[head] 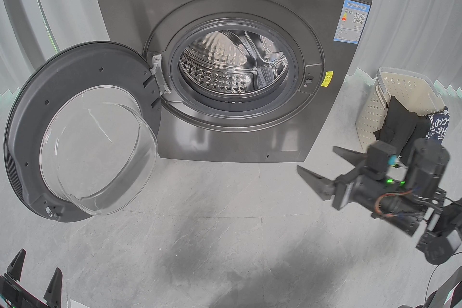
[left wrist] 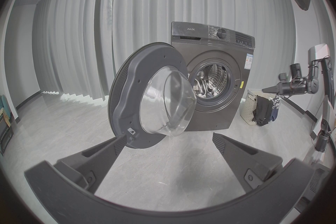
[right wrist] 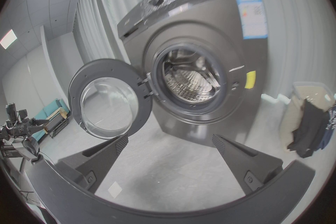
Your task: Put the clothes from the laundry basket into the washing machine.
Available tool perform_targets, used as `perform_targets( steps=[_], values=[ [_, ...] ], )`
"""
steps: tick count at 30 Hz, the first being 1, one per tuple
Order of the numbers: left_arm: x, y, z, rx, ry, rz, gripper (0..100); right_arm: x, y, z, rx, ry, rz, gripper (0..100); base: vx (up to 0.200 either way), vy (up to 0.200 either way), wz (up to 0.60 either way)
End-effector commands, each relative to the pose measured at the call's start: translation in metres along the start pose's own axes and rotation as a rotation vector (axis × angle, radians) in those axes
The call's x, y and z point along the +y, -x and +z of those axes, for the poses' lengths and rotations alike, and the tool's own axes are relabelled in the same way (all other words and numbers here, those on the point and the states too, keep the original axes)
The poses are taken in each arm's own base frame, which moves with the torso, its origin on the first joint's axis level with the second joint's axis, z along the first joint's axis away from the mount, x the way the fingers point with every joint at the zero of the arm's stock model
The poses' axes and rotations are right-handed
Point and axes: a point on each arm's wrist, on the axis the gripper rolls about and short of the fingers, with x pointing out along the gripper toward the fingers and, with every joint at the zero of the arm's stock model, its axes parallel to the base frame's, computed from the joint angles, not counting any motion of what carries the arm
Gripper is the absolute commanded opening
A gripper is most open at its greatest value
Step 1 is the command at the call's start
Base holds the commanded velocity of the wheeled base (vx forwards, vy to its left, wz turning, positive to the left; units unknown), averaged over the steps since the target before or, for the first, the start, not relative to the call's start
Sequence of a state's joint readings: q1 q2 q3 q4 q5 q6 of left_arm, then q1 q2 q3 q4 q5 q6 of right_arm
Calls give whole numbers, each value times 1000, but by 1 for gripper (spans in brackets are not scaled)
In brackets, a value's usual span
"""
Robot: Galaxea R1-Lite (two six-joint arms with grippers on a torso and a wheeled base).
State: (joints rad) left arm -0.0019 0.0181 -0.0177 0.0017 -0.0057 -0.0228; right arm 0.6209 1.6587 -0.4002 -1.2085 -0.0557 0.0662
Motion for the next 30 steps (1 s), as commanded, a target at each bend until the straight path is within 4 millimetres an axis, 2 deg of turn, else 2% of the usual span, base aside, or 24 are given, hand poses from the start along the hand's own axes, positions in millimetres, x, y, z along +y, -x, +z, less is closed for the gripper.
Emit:
perform_targets(
  steps=[1,3,4,7,8,9,12,20,23,26,30],
  values=[
    [0,0,-5,-2,2,0,100,-38,118,13,-171,37,-225,100,0,0,0],
    [0,0,-5,-2,2,0,100,-43,147,4,-191,49,-310,100,0,0,0],
    [0,0,-5,-2,2,0,100,-44,148,4,-190,49,-317,100,0,0,0],
    [0,0,-5,-2,2,0,100,-42,180,4,-222,66,-401,100,0,0,0],
    [0,0,-5,-2,2,0,100,-42,180,4,-222,66,-401,100,0,0,0],
    [0,0,-5,-2,0,-2,100,-39,195,-5,-183,55,-443,100,0,0,0],
    [0,0,-5,-2,0,-2,100,-34,217,-19,-137,52,-533,100,0,0,0],
    [0,0,-5,-2,0,-2,100,-26,236,-26,-201,56,-597,100,0,0,0],
    [0,0,-5,-2,0,0,100,-19,249,-41,-188,61,-629,100,0,0,0],
    [0,0,-5,-2,0,1,100,-16,253,-47,-176,58,-628,100,0,0,0],
    [0,0,-5,-2,0,-2,100,-10,263,-66,-160,50,-618,100,0,0,0]
  ],
)
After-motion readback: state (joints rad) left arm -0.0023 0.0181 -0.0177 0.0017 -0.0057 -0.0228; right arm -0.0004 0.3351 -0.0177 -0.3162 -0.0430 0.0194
